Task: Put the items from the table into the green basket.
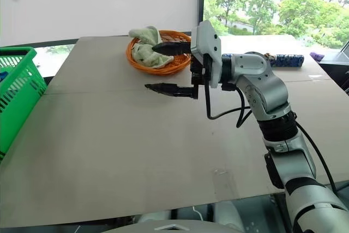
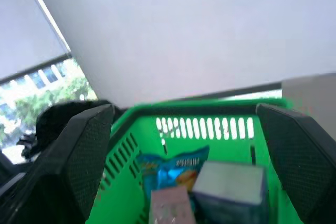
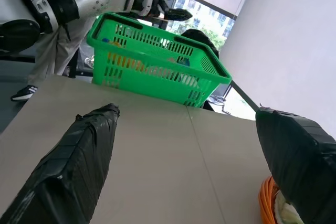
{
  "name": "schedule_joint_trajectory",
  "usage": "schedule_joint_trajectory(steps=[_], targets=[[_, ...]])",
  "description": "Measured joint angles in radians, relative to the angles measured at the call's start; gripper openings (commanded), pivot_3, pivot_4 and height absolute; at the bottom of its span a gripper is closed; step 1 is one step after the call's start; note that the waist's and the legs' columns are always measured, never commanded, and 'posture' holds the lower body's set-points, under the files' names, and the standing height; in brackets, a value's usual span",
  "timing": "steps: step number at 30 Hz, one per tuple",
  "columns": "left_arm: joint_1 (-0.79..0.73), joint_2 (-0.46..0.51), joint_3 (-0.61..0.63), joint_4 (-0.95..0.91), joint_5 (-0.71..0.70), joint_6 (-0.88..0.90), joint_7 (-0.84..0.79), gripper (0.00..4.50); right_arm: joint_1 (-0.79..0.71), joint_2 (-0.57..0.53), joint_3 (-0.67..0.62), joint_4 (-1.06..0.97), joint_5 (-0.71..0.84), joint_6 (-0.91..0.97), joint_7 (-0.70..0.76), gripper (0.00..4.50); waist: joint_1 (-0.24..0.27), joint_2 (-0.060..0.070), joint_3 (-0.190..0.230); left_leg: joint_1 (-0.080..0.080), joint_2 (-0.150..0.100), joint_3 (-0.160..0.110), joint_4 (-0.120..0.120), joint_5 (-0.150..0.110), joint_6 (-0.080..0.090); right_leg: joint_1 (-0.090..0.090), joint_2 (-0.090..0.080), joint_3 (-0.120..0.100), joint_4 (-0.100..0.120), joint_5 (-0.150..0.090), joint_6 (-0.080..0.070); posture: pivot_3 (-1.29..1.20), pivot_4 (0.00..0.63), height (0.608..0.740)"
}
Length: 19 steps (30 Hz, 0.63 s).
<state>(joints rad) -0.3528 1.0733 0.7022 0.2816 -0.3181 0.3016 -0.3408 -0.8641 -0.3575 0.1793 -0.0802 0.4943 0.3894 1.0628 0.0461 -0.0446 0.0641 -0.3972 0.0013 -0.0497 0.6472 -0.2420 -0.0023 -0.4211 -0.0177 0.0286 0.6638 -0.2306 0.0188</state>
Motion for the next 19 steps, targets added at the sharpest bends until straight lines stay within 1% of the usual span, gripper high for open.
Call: schedule_joint_trajectory(steps=[2, 4, 5, 7, 8, 10, 13, 14, 16, 18, 19], targets=[[0.008, -0.107, -0.043, -0.192, -0.120, 0.128, -0.024, 4.48, 0.009, -0.027, -0.002, 0.007, -0.010, 0.007, -0.010, 4.50, 0.003, 0.007, -0.006, 0.000, -0.001, 0.001, 0.001, 0.001, 0.003, 0.001, -0.001, 0.000, 0.000, 0.000, 0.000, 0.12, 0.000, 0.740], [0.022, -0.189, -0.104, -0.330, -0.220, 0.245, -0.041, 4.48, 0.033, -0.062, -0.002, 0.007, -0.025, 0.019, -0.020, 4.50, 0.005, 0.008, -0.008, 0.001, 0.000, 0.000, 0.002, 0.002, 0.003, 0.002, 0.000, 0.000, 0.001, 0.000, 0.000, 0.10, 0.000, 0.740], [0.039, -0.243, -0.167, -0.420, -0.261, 0.309, -0.037, 4.48, 0.063, -0.089, -0.003, 0.004, -0.041, 0.024, -0.032, 4.50, 0.002, 0.007, -0.009, 0.001, 0.000, -0.001, 0.002, 0.002, 0.003, 0.003, 0.001, 0.001, 0.001, 0.000, 0.000, 0.08, 0.000, 0.740], [0.067, -0.316, -0.266, -0.537, -0.279, 0.383, -0.003, 4.48, 0.123, -0.126, -0.008, 0.000, -0.071, 0.037, -0.068, 4.50, -0.005, 0.008, -0.009, 0.002, 0.001, 0.000, 0.002, 0.002, 0.003, 0.004, 0.002, 0.002, 0.001, 0.000, 0.000, 0.04, 0.000, 0.740], [0.079, -0.336, -0.290, -0.566, -0.281, 0.395, 0.005, 4.48, 0.140, -0.135, -0.012, 0.002, -0.080, 0.042, -0.078, 4.50, -0.007, 0.008, -0.009, 0.003, 0.001, 0.000, 0.002, 0.002, 0.003, 0.004, 0.002, 0.003, 0.001, 0.000, 0.000, 0.03, 0.000, 0.740], [0.129, -0.423, -0.363, -0.637, -0.290, 0.441, 0.037, 4.48, 0.200, -0.162, -0.033, 0.008, -0.125, 0.058, -0.146, 4.50, -0.028, 0.010, -0.010, 0.003, 0.001, 0.003, 0.002, 0.002, 0.003, 0.003, 0.003, 0.006, 0.002, 0.000, 0.000, 0.00, 0.000, 0.740], [0.201, -0.474, -0.402, -0.687, -0.293, 0.468, 0.059, 4.48, 0.266, -0.205, -0.068, 0.003, -0.156, 0.073, -0.196, 4.50, -0.049, 0.011, -0.010, 0.004, 0.002, 0.004, 0.002, 0.002, 0.003, 0.004, 0.005, 0.008, 0.002, 0.000, 0.000, -0.03, 0.000, 0.740], [0.241, -0.493, -0.400, -0.718, -0.295, 0.481, 0.067, 4.48, 0.310, -0.235, -0.081, -0.006, -0.171, 0.075, -0.208, 4.50, -0.056, 0.011, -0.010, 0.005, 0.002, 0.005, 0.002, 0.002, 0.004, 0.005, 0.006, 0.008, 0.002, 0.000, 0.000, -0.03, 0.000, 0.740], [0.268, -0.505, -0.396, -0.738, -0.297, 0.493, 0.079, 4.48, 0.351, -0.257, -0.093, -0.007, -0.181, 0.083, -0.220, 4.50, -0.063, 0.012, -0.010, 0.007, 0.002, 0.010, 0.002, 0.002, 0.004, 0.006, 0.007, 0.009, 0.002, 0.000, 0.000, -0.05, 0.000, 0.740], [0.281, -0.512, -0.387, -0.751, -0.303, 0.500, 0.084, 4.48, 0.361, -0.257, -0.097, -0.017, -0.182, 0.094, -0.230, 4.50, -0.070, 0.014, -0.008, 0.013, 0.003, 0.016, 0.002, 0.002, 0.004, 0.010, 0.014, 0.011, 0.002, 0.000, 0.000, -0.06, 0.000, 0.740], [0.317, -0.517, -0.368, -0.781, -0.314, 0.506, 0.084, 4.48, 0.378, -0.258, -0.111, -0.048, -0.177, 0.106, -0.244, 4.50, -0.078, 0.015, -0.009, 0.016, 0.003, 0.017, 0.002, 0.002, 0.004, 0.012, 0.016, 0.012, 0.001, -0.001, 0.000, -0.05, 0.000, 0.740]])
